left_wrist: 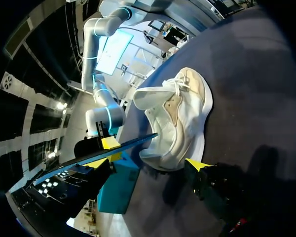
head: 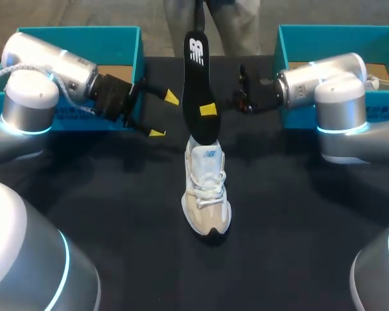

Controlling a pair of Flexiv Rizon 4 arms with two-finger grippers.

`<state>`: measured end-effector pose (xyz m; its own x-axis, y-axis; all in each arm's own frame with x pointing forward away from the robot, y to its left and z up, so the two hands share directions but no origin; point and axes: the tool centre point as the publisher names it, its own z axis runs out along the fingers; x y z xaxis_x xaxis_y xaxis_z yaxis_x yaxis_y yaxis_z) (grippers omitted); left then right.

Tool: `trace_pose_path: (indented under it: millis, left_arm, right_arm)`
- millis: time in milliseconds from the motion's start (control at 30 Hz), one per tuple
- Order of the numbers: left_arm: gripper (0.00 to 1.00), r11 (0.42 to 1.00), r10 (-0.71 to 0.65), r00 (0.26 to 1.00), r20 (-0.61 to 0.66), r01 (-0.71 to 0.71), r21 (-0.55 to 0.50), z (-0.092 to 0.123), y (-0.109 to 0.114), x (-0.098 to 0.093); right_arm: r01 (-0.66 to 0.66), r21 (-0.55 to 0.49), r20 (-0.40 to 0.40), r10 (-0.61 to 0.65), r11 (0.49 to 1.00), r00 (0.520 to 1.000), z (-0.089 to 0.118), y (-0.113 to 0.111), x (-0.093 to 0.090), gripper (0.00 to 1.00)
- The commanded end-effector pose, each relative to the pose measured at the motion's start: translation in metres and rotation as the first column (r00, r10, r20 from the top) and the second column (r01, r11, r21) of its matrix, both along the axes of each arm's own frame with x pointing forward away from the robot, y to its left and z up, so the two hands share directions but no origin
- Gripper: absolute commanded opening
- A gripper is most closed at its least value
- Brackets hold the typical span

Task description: Take the shoe out of the shoebox, open the shoe tongue, remove and reinsert the insole, then place the shoe into the shoebox

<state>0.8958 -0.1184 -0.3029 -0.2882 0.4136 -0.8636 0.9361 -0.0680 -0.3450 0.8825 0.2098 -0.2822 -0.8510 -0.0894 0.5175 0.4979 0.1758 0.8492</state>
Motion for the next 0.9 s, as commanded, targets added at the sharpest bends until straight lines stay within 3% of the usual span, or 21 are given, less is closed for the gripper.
trace_pose_path:
  millis: [33,900]
  left_arm:
    - [1.00,1.000,0.007,1.000,-0.001,-0.007,0.002,-0.0009,0.0012,-0.0025]
    - [1.00,1.000,0.014,1.000,-0.006,-0.014,0.006,-0.0016,0.0015,-0.0025]
  right_arm:
    - [0.007,0.016,-0.008,-0.007,1.000,1.000,-0.0085,0.0038,-0.0031,0.00]
    - [0.010,0.015,-0.023,-0.010,1.000,1.000,-0.0117,-0.0024,-0.0008,0.00]
